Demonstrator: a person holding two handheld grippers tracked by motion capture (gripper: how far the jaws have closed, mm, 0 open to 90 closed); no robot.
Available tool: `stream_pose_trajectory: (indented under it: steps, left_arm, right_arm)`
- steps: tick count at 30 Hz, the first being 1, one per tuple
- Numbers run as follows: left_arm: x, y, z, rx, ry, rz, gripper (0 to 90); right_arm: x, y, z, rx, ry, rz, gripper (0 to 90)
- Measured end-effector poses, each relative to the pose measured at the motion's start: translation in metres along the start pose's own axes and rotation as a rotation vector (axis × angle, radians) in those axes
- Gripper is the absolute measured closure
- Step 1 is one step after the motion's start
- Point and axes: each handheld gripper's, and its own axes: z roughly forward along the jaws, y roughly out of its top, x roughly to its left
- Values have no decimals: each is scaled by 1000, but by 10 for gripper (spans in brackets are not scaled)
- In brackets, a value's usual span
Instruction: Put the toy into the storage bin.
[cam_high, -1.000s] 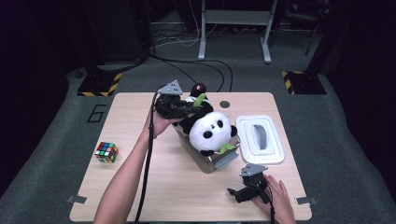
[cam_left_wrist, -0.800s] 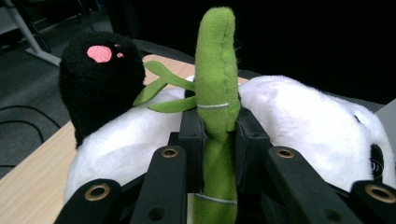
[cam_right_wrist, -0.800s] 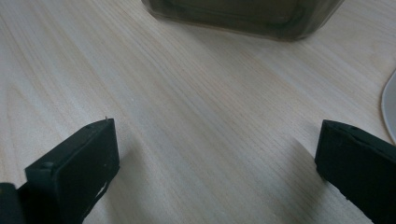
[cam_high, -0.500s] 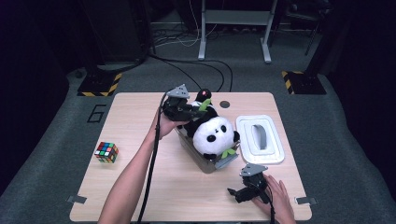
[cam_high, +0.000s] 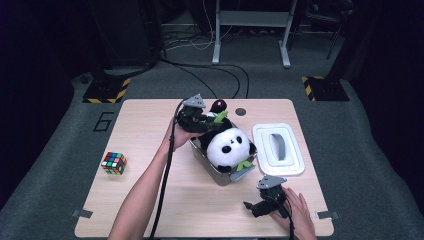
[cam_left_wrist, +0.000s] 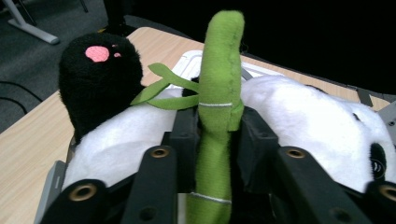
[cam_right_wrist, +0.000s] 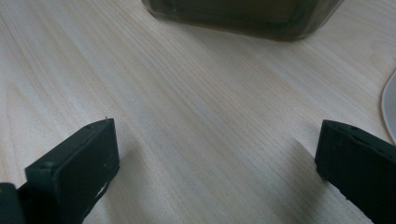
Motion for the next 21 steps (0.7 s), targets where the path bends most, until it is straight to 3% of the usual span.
stream_pose_trajectory:
  steps: [5, 9, 16, 21]
  left_arm:
    - [-7, 8, -12, -44, 44, -39, 415]
    - [-13, 12, -14, -15, 74, -70, 328]
    - [-15, 7, 1, -2, 88, -107, 291]
    - [-14, 0, 16, 50, 111, -116, 286]
  right_arm:
    - [0, 0, 0, 0, 0, -1, 0]
    - [0, 0, 0, -1, 0, -1, 0]
    - [0, 0, 0, -1, 0, 0, 0]
    - [0, 0, 0, -1, 0, 0, 0]
